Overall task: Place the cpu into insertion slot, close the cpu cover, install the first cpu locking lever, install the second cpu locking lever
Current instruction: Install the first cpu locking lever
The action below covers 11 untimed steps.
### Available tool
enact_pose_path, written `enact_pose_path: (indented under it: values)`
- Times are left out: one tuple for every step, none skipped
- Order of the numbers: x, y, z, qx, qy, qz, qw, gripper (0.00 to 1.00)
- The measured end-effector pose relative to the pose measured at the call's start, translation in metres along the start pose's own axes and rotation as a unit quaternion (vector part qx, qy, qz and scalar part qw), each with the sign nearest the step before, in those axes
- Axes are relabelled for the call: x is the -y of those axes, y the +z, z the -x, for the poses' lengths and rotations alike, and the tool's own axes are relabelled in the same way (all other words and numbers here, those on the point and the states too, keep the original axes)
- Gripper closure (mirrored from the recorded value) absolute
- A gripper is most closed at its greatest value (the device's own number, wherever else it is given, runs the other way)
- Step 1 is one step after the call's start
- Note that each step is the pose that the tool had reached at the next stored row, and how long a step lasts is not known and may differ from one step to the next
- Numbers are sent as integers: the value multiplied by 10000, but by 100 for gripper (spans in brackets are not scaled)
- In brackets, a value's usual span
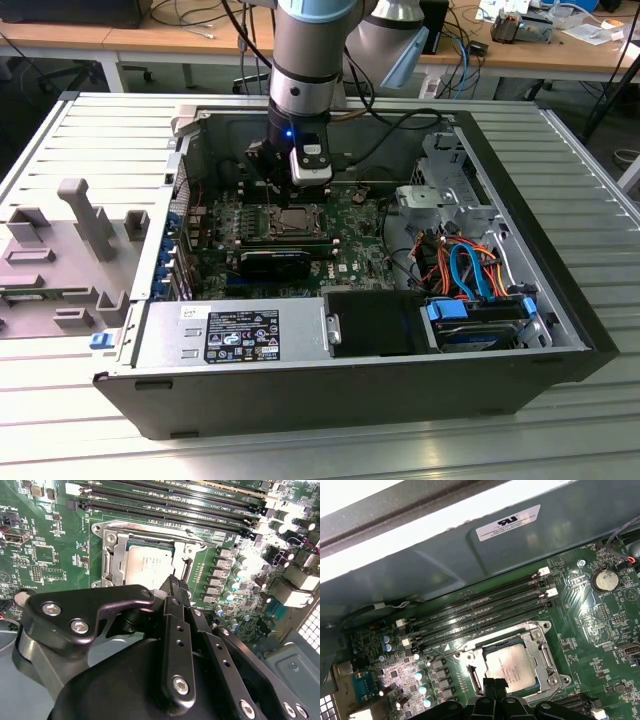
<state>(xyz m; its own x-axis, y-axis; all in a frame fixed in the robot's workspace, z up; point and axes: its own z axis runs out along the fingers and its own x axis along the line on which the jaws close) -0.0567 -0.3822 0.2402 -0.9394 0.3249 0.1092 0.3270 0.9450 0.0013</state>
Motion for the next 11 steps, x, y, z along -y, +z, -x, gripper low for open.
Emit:
enact_pose_path:
  values:
    - [0, 0, 0, 0, -11, -1, 10000, 89]
    - [0, 0, 0, 0, -24, -3, 10000, 89]
    - [0, 0, 0, 0, -36, -3, 10000, 89]
    - [0, 0, 0, 0, -46, -4, 10000, 89]
    - [0, 0, 0, 0, -61, -6, 10000, 89]
    - [0, 0, 0, -1, -71, -7, 10000, 89]
    - [0, 0, 0, -1, -79, -8, 10000, 89]
    - [0, 0, 0, -1, -92, -9, 10000, 89]
    - [0, 0, 0, -1, -112, -10, 9999, 89]
    - [0, 0, 0, -1, -135, -13, 9999, 89]
    - [0, 0, 0, -1, -152, -14, 9999, 89]
